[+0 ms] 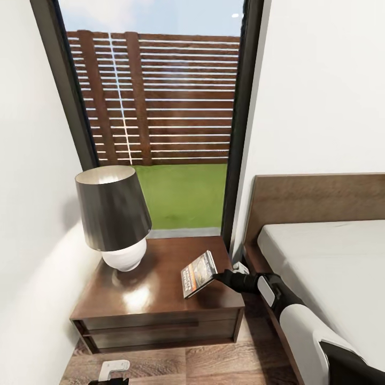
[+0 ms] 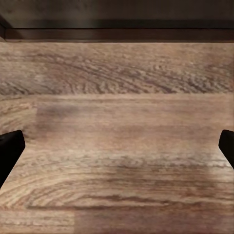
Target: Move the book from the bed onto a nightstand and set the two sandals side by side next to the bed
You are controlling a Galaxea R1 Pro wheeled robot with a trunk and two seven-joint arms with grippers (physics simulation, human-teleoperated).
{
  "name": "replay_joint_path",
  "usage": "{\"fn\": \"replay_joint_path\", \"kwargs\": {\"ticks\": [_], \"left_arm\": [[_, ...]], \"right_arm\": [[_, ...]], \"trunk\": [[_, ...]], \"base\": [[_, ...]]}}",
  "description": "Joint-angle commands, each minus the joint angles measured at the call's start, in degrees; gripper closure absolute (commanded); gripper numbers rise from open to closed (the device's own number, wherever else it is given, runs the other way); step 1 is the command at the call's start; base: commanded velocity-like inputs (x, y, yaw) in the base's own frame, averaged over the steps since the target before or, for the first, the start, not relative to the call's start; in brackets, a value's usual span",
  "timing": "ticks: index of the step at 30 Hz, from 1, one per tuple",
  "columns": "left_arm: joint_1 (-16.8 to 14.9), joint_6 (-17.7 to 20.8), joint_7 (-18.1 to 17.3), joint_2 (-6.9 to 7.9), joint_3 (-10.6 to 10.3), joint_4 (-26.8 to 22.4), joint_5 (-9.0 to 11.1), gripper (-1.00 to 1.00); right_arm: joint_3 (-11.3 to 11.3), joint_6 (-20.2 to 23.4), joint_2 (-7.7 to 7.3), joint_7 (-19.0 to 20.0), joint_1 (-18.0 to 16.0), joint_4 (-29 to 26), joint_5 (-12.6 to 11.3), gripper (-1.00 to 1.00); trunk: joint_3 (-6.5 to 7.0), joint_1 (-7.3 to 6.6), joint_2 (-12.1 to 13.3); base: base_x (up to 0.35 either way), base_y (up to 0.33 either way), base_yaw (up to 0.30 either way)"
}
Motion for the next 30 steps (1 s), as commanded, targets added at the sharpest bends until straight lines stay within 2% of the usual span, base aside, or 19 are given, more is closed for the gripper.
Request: {"fn": "replay_joint_path", "kwargs": {"ticks": [1, 6, 11, 30], "left_arm": [[-0.02, -0.15, 0.07, 0.01, -0.5, 0.01, 0.46, -1.0], [-0.02, -0.19, 0.07, 0.01, -0.53, 0.0, 0.46, -1.0], [-0.02, -0.21, 0.07, 0.01, -0.54, 0.02, 0.46, -1.0], [-0.02, -0.21, 0.07, 0.01, -0.54, -0.01, 0.46, -1.0]], "right_arm": [[-0.25, 0.52, 0.03, -0.12, -0.02, -0.05, -0.49, 1.0], [-0.25, 0.52, 0.03, -0.11, -0.02, -0.04, -0.49, 1.0], [-0.25, 0.52, 0.03, -0.1, -0.02, -0.04, -0.49, 1.0], [-0.33, 0.52, 0.03, -0.09, -0.02, -0.05, -0.5, 1.0]], "trunk": [[-0.05, -0.01, -0.02], [-0.05, -0.01, -0.02], [-0.95, 1.09, -2.03], [-0.95, 1.09, -2.03]], "base": [[0.0, 0.0, 0.0], [0.0, 0.0, 0.0], [0.0, 0.0, 0.0], [0.0, 0.0, 0.0]]}}
